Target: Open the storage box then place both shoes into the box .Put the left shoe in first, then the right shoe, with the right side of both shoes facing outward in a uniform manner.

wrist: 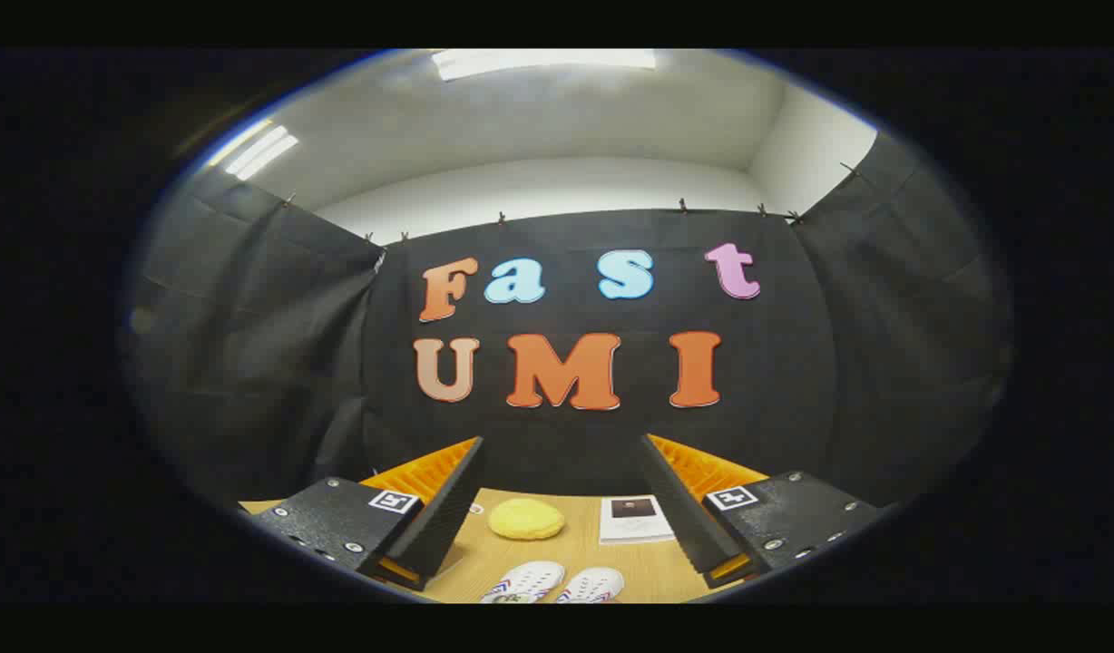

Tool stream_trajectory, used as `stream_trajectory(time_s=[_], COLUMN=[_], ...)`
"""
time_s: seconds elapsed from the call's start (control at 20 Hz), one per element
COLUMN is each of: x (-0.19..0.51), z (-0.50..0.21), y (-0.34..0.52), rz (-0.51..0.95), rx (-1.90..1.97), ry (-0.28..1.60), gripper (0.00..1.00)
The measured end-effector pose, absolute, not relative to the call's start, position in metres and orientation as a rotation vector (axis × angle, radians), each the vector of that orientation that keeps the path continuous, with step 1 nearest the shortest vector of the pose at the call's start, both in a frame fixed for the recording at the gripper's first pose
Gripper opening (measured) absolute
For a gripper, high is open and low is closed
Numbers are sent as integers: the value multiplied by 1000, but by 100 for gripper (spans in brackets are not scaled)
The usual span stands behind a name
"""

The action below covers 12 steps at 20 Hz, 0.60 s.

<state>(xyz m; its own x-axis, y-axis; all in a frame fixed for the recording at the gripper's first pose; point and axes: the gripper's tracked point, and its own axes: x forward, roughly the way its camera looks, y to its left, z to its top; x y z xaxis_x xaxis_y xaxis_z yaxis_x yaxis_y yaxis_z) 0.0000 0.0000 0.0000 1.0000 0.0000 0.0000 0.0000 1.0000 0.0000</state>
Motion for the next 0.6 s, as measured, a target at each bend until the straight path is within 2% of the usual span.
stream_trajectory(time_s=[0.6], x=[-1], z=[0], y=[13], rz=[22], rx=[-4], ry=[2], gripper=[99])
